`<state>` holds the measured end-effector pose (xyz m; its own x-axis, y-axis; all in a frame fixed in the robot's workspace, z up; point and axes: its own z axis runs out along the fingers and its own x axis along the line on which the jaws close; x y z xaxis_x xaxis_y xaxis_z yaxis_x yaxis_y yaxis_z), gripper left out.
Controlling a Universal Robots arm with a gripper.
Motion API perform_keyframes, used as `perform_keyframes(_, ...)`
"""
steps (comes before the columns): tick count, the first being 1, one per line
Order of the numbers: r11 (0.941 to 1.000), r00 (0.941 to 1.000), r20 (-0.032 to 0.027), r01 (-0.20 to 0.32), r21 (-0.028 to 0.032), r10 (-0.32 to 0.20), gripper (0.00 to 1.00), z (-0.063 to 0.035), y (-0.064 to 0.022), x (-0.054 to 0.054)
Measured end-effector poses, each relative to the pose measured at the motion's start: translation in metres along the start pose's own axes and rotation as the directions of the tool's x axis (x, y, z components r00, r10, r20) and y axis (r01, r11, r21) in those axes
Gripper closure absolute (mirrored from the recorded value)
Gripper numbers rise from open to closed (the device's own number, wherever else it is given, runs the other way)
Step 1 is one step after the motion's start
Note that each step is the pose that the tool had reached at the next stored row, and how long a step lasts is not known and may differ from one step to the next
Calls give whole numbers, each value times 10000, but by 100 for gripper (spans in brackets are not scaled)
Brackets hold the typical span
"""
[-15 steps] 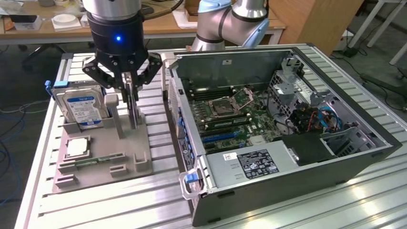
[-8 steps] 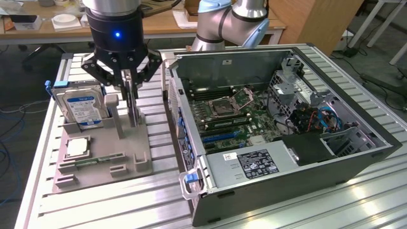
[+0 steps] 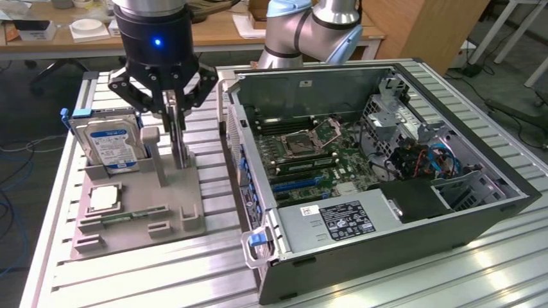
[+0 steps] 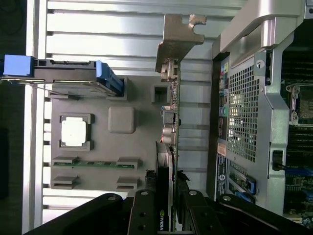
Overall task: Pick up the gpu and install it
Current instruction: 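Pick up the gpu and move the gpu toward the slot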
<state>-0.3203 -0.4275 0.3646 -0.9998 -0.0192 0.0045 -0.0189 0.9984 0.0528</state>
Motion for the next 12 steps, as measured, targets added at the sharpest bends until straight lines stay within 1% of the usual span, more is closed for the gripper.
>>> perform_keyframes(12,10000,10000,2,0,-34,0,74,-66,3,0)
